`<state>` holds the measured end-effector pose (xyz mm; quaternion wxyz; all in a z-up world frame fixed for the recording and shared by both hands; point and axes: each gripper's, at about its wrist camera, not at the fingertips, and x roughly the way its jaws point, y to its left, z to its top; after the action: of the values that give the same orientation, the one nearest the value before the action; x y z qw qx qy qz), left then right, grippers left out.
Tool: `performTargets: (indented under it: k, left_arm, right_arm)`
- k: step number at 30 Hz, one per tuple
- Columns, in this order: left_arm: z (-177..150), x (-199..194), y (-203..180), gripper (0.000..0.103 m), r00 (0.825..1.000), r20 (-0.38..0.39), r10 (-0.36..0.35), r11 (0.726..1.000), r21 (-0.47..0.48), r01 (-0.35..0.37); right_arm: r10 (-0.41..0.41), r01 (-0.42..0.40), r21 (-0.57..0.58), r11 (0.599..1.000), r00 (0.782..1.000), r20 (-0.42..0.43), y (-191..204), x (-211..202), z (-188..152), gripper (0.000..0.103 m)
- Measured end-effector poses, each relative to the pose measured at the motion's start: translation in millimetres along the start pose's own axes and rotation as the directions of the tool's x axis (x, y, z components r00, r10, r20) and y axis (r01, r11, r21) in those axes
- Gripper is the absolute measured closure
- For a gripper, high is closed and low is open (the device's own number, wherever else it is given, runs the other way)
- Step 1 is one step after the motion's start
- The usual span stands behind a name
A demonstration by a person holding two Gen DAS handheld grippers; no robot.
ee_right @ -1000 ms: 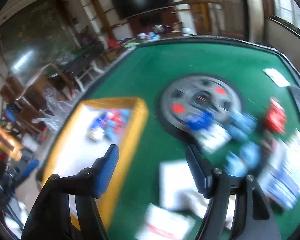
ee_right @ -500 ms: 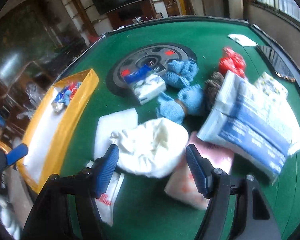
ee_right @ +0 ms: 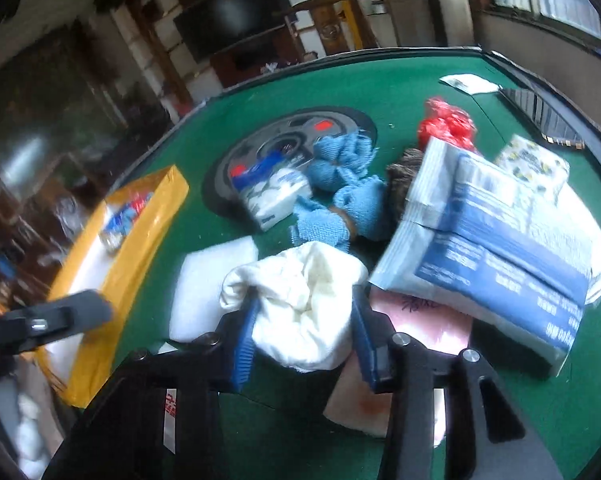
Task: Organize soft objects
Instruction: 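Reach the right gripper back to the pile and grasp the white towel, then grasp the white foam block with the left gripper while the right holds the towel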
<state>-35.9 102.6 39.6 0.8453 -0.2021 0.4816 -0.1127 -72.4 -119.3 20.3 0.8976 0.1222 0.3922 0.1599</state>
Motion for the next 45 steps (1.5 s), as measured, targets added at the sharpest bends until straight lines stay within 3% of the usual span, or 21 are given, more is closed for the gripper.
performTargets:
  k: [5,9,10,13,16,19,22,24,27,30,33,34,36,37,40,41,42,45]
  left_arm:
    - [9,35,10,0.030,0.999,-0.039,0.038,0.994,-0.097,-0.042]
    - [13,43,10,0.024,0.999,-0.023,-0.043,0.991,-0.129,0.040]
    - [14,49,10,0.024,0.993,-0.045,-0.109,0.984,-0.150,0.101]
    - [13,68,6,0.024,0.947,-0.109,-0.301,0.938,-0.213,0.273]
    - [12,74,-2,0.024,0.945,-0.107,-0.309,0.941,-0.178,0.287]
    - [11,77,0,0.023,0.910,-0.111,-0.400,0.905,-0.207,0.372]
    - [13,78,-2,0.023,0.862,-0.099,-0.498,0.856,-0.218,0.469]
    - [14,74,-6,0.023,0.839,-0.097,-0.536,0.836,-0.202,0.510]
    - [16,71,-15,0.023,0.786,-0.096,-0.611,0.788,-0.177,0.590]
    - [15,78,-27,0.023,0.769,-0.154,-0.620,0.783,-0.173,0.597]
    - [8,94,-39,0.023,0.803,-0.213,-0.557,0.831,-0.151,0.536]
    - [7,96,-40,0.023,0.809,-0.204,-0.551,0.834,-0.145,0.532]
    - [7,97,-39,0.023,0.813,-0.198,-0.548,0.836,-0.154,0.526]
    - [8,98,-37,0.023,0.810,-0.197,-0.553,0.833,-0.167,0.528]
    - [7,104,-33,0.037,0.799,-0.196,-0.568,0.822,-0.191,0.537]
    - [6,104,-33,0.046,0.807,-0.199,-0.556,0.830,-0.190,0.525]
    - [6,103,-28,0.047,0.820,-0.206,-0.535,0.844,-0.187,0.503]
    - [1,103,-21,0.047,0.825,-0.191,-0.531,0.843,-0.216,0.493]
  right_arm:
    - [0.157,-0.159,0.155,0.975,0.987,0.024,-30,-7,2,0.065]
    - [0.225,-0.226,0.213,0.951,0.974,0.029,-41,-7,1,0.065]
    - [0.222,-0.223,0.210,0.952,0.975,0.028,-40,-7,0,0.065]
    - [0.220,-0.220,0.204,0.954,0.975,0.022,-37,-6,0,0.065]
    - [0.238,-0.239,0.226,0.944,0.971,0.029,-42,-5,0,0.066]
    - [0.265,-0.267,0.260,0.928,0.963,0.042,-49,-5,0,0.066]
    - [0.347,-0.354,0.343,0.870,0.934,0.083,-66,-5,-2,0.068]
    - [0.397,-0.409,0.406,0.817,0.910,0.120,-80,-4,-5,0.070]
    - [0.461,-0.486,0.482,0.729,0.869,0.179,-98,-2,-11,0.070]
    - [0.520,-0.557,0.551,0.621,0.819,0.241,-113,2,-20,0.068]
    - [0.558,-0.605,0.611,0.510,0.774,0.301,-127,8,-30,0.067]
    - [0.561,-0.612,0.618,0.493,0.767,0.312,-129,9,-31,0.067]
    - [0.530,-0.597,0.617,0.513,0.786,0.319,-129,5,-33,0.067]
    - [0.528,-0.599,0.612,0.515,0.785,0.324,-129,3,-33,0.067]
    - [0.514,-0.594,0.606,0.529,0.793,0.328,-125,2,-33,0.067]
    - [0.502,-0.585,0.607,0.538,0.800,0.327,-125,0,-33,0.067]
    - [0.488,-0.579,0.607,0.545,0.807,0.332,-126,-4,-35,0.067]
    - [0.461,-0.569,0.596,0.567,0.818,0.344,-130,-13,-35,0.067]
